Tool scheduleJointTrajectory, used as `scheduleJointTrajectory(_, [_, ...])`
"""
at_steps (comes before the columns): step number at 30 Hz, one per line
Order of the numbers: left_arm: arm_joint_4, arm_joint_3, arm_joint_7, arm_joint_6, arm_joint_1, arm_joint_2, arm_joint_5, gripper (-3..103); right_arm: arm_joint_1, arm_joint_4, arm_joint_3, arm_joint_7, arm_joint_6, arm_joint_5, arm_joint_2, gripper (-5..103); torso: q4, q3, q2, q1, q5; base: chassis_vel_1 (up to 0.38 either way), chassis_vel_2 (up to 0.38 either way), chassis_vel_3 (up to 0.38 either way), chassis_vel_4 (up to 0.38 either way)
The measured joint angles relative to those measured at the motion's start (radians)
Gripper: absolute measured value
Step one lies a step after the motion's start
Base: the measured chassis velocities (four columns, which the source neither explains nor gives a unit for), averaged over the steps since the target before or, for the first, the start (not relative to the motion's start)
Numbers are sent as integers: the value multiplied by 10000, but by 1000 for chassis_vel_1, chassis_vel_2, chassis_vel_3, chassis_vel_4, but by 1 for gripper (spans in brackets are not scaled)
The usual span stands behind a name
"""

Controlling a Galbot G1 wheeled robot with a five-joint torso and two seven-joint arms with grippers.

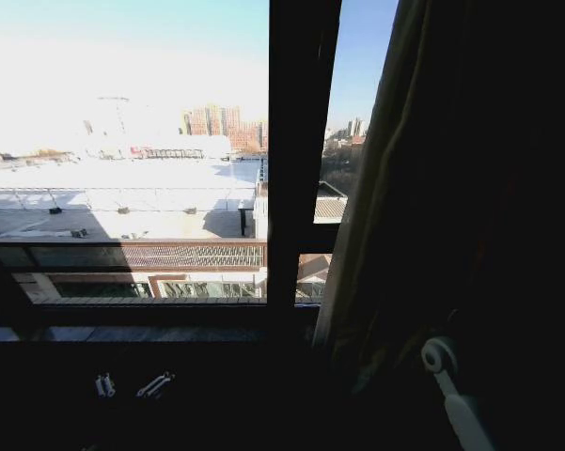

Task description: Open the curtains by pulling them apart, changing their state from closed to fully open.

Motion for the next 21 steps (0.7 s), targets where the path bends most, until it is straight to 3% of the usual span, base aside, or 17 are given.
scheduleJointTrajectory(7, [0,51,3,25,-37,-4,8,100,-357,661,-107,-358,12,169,4,-3,-4,1,-1,0,9,0,0,0,0])
scheduleJointTrajectory(9, [0,37,1,39,-67,1,8,100,-526,1100,-362,-506,-32,187,60,1,-2,2,-2,1,10,0,0,0,0])
scheduleJointTrajectory(13, [0,-17,-45,199,-177,45,-78,100,-779,1789,-755,-608,-83,200,86,12,-1,2,-2,1,5,0,0,0,0])
scheduleJointTrajectory(14, [0,-77,-129,329,-302,98,-257,100,-1099,2422,-993,-778,-207,226,76,22,0,2,-1,1,4,0,0,0,0])
scheduleJointTrajectory(16, [0,-91,-169,394,-359,121,-316,100,-1224,2639,-1060,-842,-256,243,69,22,0,2,-1,1,4,0,0,0,0])
scheduleJointTrajectory(21, [0,-154,-538,757,-748,319,-661,100,-2742,4690,-1516,-1086,-369,191,123,44,-1,1,-2,1,1,0,0,0,0])
